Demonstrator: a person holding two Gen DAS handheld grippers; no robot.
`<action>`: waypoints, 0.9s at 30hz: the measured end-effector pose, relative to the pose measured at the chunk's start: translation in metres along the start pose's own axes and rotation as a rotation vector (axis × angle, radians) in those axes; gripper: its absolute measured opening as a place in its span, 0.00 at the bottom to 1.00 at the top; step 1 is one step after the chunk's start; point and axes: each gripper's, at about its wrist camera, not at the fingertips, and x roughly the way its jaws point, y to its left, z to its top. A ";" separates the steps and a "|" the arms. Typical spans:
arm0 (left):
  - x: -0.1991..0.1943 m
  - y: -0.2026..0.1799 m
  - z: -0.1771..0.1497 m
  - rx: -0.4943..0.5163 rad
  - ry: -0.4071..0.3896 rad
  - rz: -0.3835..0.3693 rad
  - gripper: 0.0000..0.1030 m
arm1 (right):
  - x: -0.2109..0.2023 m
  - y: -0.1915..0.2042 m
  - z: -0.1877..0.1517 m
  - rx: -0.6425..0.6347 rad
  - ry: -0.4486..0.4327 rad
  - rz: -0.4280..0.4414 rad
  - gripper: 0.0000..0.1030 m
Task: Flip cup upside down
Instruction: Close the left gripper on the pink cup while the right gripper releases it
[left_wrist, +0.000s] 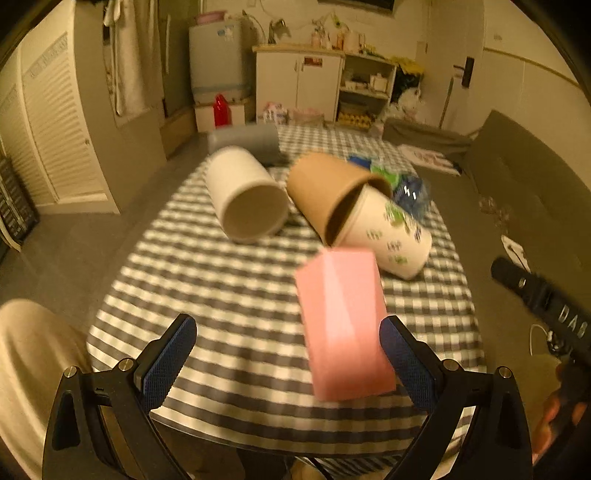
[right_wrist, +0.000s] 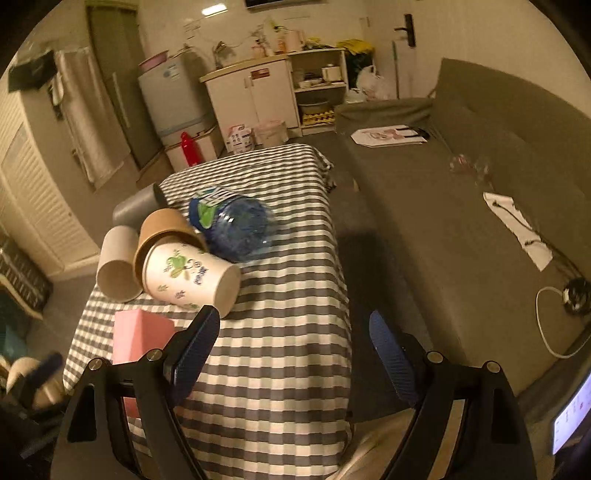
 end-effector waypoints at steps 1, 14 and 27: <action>0.002 -0.002 -0.002 -0.002 0.012 -0.015 0.99 | 0.002 -0.004 0.000 0.013 0.007 0.001 0.81; 0.028 -0.021 -0.019 0.082 0.097 -0.124 0.66 | 0.013 -0.004 0.001 0.021 0.038 0.036 0.81; 0.000 -0.014 -0.008 0.118 0.057 -0.151 0.56 | 0.017 0.003 -0.001 -0.007 0.049 0.013 0.81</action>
